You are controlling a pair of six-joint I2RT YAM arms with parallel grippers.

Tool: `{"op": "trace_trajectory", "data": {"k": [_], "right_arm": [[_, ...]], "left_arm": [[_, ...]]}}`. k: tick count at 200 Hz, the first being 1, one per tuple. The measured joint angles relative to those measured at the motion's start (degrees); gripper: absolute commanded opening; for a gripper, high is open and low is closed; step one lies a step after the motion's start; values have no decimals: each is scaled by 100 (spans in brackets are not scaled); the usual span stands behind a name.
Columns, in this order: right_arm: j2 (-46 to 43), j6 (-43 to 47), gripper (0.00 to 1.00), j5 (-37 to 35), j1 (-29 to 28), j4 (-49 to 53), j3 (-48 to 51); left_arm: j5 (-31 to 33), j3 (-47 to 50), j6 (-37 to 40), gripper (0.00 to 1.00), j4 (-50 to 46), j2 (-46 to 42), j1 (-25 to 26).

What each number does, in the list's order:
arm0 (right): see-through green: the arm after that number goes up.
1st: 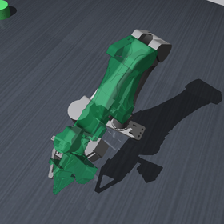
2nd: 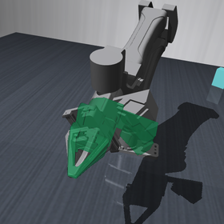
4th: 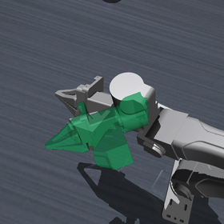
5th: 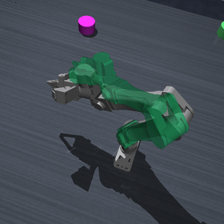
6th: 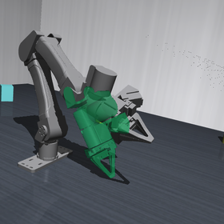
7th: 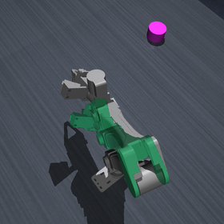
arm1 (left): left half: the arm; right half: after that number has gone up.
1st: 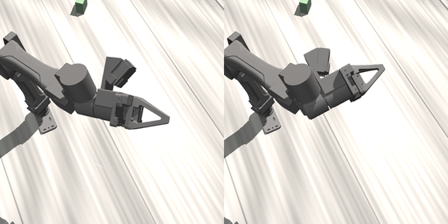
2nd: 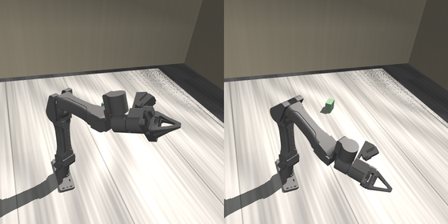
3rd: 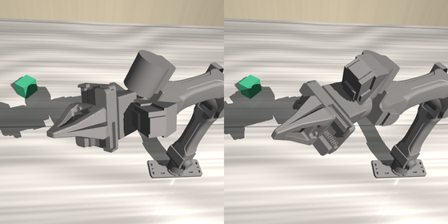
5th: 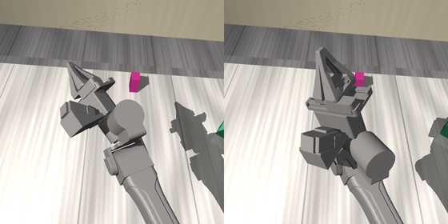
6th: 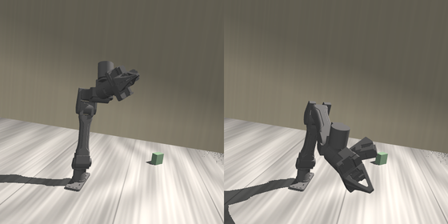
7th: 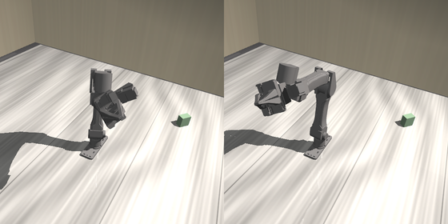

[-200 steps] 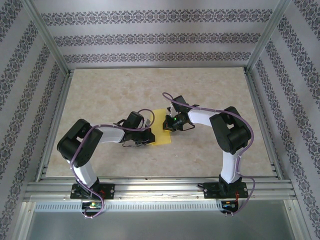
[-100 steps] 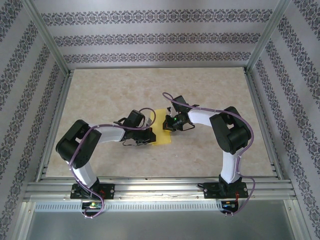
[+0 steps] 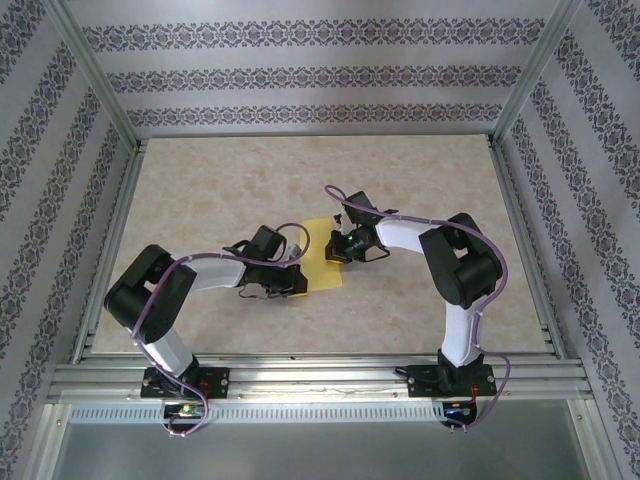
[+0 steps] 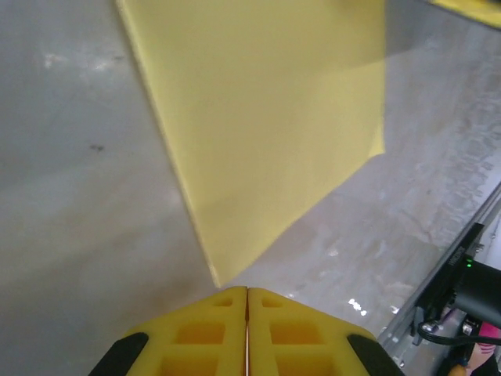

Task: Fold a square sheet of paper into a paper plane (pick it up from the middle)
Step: First fold the square sheet of paper in half at the center of the table.

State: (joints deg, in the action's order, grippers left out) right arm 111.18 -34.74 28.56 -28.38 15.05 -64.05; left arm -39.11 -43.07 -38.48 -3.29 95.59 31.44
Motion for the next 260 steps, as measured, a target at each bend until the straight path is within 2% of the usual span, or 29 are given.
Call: {"op": "trace_trajectory", "data": {"k": [27,46,77,99,150,208,260], "right_arm": [[0,0,0,0,0,-2,0],[0,-2,0,2,0,-4,2],[-2,-2,0,2,0,-7,7],[-7,-2,0,4,-2,-31,31],[-15,-2,0,20,-2,-52,44],[-26,-2,0,15,-2,-55,59],[-31,-2,0,-2,-2,-50,59]], "left_arm": [[-81,-566,57,9,-92,-76,-83],[-125,-1088,59,9,-81,59,-350],[-118,-1888,59,9,7,802,-789],[-118,-2218,70,9,-2,1344,-881],[-92,-2181,44,8,284,2024,-898],[-214,-2048,-13,13,573,2006,-951],[-260,-2479,61,13,221,2006,-1154]]}}
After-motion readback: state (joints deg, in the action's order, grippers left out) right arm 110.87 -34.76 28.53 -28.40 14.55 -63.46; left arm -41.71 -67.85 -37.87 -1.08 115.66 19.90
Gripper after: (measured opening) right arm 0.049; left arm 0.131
